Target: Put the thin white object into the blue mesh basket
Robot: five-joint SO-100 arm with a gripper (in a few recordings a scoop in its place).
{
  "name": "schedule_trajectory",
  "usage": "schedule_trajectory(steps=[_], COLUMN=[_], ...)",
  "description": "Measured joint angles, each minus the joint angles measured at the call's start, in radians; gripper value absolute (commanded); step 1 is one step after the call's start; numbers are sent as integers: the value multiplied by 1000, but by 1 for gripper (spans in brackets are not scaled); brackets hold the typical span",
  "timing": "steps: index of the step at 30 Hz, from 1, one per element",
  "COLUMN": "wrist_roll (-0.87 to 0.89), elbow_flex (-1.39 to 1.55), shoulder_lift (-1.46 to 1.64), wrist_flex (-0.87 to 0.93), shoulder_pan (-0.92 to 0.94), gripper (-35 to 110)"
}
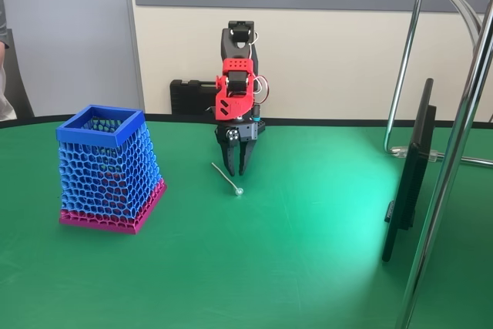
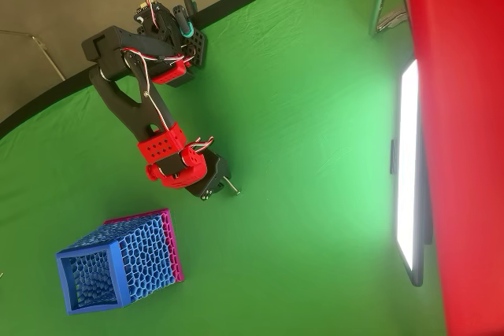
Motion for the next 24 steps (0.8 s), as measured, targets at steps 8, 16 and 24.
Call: schedule_trajectory(steps=[8,16,24], wrist_roll=[6,11,9], elbow_flex=[-54,-104,-146], shoulder_lift=[-63,-121,-169], wrist_flex=[2,3,5], shoulder_pan=[-15,-12,-11], gripper=[12,13,13])
